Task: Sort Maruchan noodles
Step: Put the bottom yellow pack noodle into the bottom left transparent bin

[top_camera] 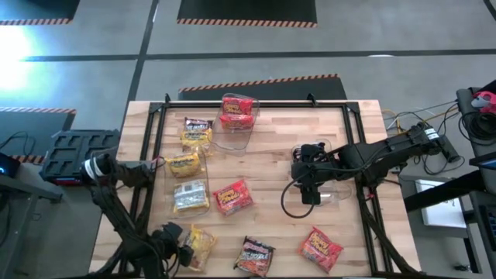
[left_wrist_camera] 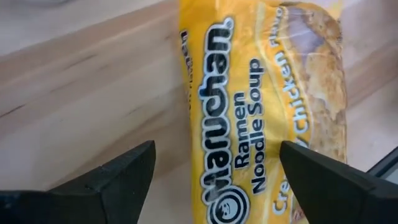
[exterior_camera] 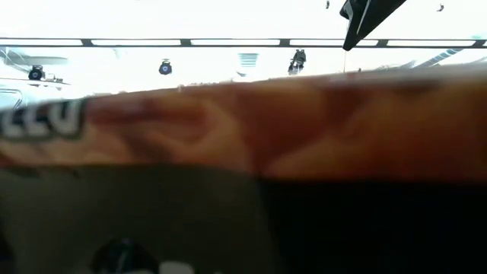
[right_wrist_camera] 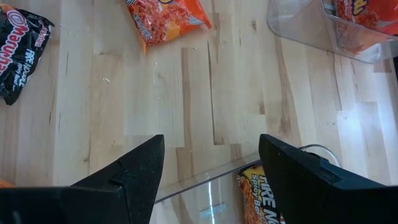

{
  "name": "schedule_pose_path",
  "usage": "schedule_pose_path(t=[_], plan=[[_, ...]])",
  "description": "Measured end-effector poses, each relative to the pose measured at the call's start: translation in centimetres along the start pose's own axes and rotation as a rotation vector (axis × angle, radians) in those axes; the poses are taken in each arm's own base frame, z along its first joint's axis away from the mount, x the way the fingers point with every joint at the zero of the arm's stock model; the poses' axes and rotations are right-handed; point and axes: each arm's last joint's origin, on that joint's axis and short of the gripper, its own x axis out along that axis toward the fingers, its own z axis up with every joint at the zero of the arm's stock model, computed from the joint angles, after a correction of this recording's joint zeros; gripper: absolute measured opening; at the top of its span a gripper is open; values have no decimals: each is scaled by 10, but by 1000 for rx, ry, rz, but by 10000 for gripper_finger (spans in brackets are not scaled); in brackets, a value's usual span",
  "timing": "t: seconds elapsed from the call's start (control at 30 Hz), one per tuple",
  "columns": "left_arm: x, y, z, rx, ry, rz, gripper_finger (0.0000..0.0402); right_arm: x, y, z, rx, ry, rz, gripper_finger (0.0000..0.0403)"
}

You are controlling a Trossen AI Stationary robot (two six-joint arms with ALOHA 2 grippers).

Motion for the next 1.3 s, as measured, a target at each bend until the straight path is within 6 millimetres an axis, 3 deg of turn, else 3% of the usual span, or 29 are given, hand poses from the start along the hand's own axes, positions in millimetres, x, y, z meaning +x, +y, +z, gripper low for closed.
schedule_pose_path(t=[0.23,0.5,0.9,1.07,1.3], plan=[[16,-23,19,40,-25,-58,304,0,0,0,0,0,0,244],[21,-23,26,55,-75,-61,281,0,0,0,0,0,0,251],[1,-25,14,-35,18,-105,280,0,0,1,-32,-6,0,252],[-2,-26,6,-70,36,-113,280,-1,2,12,-155,-128,-9,253],[7,-22,0,-110,23,-89,280,-6,6,34,-16,-352,43,247]])
